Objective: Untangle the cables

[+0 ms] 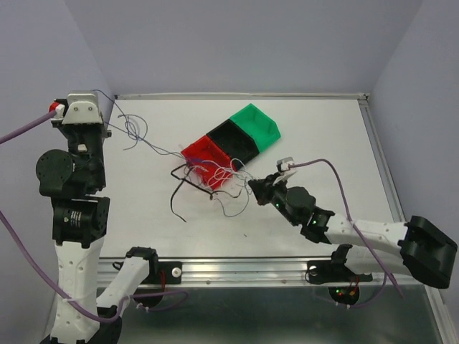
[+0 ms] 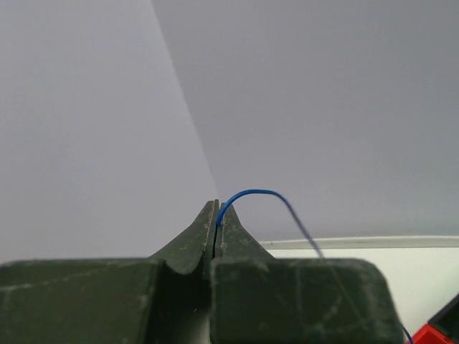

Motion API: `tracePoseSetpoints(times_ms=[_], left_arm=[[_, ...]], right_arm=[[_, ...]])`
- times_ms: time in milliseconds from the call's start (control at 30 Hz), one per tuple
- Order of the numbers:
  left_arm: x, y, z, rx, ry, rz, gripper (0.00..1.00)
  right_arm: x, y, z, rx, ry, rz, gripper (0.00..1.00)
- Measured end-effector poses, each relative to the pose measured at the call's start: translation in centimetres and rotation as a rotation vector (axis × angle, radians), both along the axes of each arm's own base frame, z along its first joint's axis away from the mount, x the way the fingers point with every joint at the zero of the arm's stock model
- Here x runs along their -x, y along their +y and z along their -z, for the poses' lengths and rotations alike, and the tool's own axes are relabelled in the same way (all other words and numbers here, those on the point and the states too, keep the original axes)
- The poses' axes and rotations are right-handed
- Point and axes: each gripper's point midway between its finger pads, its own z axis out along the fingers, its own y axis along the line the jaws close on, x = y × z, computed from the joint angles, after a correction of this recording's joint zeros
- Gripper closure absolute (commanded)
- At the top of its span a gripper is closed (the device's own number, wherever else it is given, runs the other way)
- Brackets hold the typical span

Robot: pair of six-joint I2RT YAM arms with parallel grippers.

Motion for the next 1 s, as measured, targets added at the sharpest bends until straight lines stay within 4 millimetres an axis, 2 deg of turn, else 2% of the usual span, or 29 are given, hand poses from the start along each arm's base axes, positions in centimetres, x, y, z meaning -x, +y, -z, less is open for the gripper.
tracePoseSetpoints(times_ms=[67, 100, 167, 233, 333, 400, 500, 533, 567, 600, 633, 733, 833, 967, 1000], left_arm=[[-0.3, 1.2, 0.1, 0.007, 0.001, -0.072, 1.0], [-0.4, 1.4, 0.1, 0.008, -0.001, -0.081, 1.0], [-0.1, 2.8, -0.1, 0.008, -0.007, -0.168, 1.0], [0.3, 4.0, -0.1, 0.008, -0.004, -0.237, 1.0], [1.3, 5.4, -0.7, 0.012, -0.025, -0.323, 1.0], [2.4, 6.6, -1.3, 0.014, -0.046, -0.396, 1.0], [3.4, 7.5, -1.7, 0.022, -0.059, -0.455, 1.0], [3.8, 7.7, -1.8, 0.025, -0.066, -0.464, 1.0], [4.2, 7.8, -1.9, 0.029, -0.073, -0.47, 1.0], [4.7, 8.0, -2.1, 0.034, -0.082, -0.476, 1.0], [4.8, 8.0, -2.2, 0.036, -0.087, -0.477, 1.0], [4.7, 7.9, -2.1, 0.033, -0.081, -0.469, 1.0], [3.6, 6.5, -1.5, 0.006, -0.05, -0.382, 1.0], [2.0, 2.4, -0.7, -0.06, 0.009, -0.138, 1.0], [1.9, 1.6, -0.6, -0.071, 0.015, -0.091, 1.0]], right_arm=[[-1.0, -3.7, -0.1, -0.019, 0.04, 0.158, 0.99], [-1.2, -4.7, -0.2, -0.023, 0.048, 0.197, 0.99], [-1.7, -8.2, -1.1, -0.065, 0.064, 0.342, 0.99], [-1.7, -10.8, -1.9, -0.103, 0.063, 0.437, 0.99], [-0.9, -15.3, -3.2, -0.172, 0.045, 0.576, 1.0], [-0.1, -18.4, -4.8, -0.235, 0.017, 0.661, 0.99], [1.0, -22.0, -6.8, -0.332, -0.019, 0.754, 0.99], [1.2, -22.6, -7.0, -0.344, -0.024, 0.769, 0.99], [1.3, -23.2, -7.0, -0.344, -0.026, 0.79, 0.75], [1.4, -23.6, -6.9, -0.339, -0.027, 0.802, 0.27], [1.4, -23.9, -6.5, -0.311, -0.026, 0.822, 0.15], [1.2, -23.9, -5.1, -0.224, -0.012, 0.844, 0.04], [0.8, -22.8, -3.9, -0.127, 0.005, 0.805, 0.04], [0.4, -19.3, -3.0, 0.011, 0.009, 0.64, 0.07], [0.5, -17.6, -2.8, 0.034, 0.006, 0.551, 0.07]])
